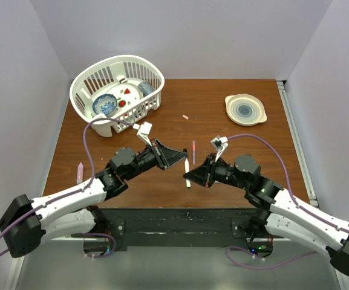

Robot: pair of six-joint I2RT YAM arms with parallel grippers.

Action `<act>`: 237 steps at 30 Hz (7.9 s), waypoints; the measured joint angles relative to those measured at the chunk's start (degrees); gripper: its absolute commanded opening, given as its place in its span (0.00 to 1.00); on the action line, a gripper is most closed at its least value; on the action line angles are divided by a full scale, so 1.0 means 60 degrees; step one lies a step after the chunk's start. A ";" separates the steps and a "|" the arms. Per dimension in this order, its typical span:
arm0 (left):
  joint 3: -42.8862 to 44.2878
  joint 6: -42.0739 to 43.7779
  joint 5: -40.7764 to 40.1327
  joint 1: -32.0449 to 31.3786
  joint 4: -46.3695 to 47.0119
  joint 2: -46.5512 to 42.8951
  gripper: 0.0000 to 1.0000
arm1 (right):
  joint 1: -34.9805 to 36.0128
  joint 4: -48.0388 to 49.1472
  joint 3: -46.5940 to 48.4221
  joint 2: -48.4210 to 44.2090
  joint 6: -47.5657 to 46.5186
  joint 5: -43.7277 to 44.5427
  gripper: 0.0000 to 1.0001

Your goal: Insert the pens into the pen caps

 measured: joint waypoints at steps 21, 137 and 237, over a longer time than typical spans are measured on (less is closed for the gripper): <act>-0.0069 0.0601 -0.0674 -0.0608 -0.0280 -0.0525 0.00 | 0.0175 -0.1304 0.0863 -0.0080 -0.0113 0.0612 0.00; -0.0539 0.1169 -0.1184 -0.0590 0.2732 -0.1800 0.00 | -0.1158 -0.3668 0.5996 0.3402 -0.1694 -0.4269 0.00; 0.6936 0.9533 -0.0062 -0.1949 -0.6801 0.7748 0.71 | -0.2368 -0.9016 0.6827 -0.0561 -0.0710 0.4856 0.80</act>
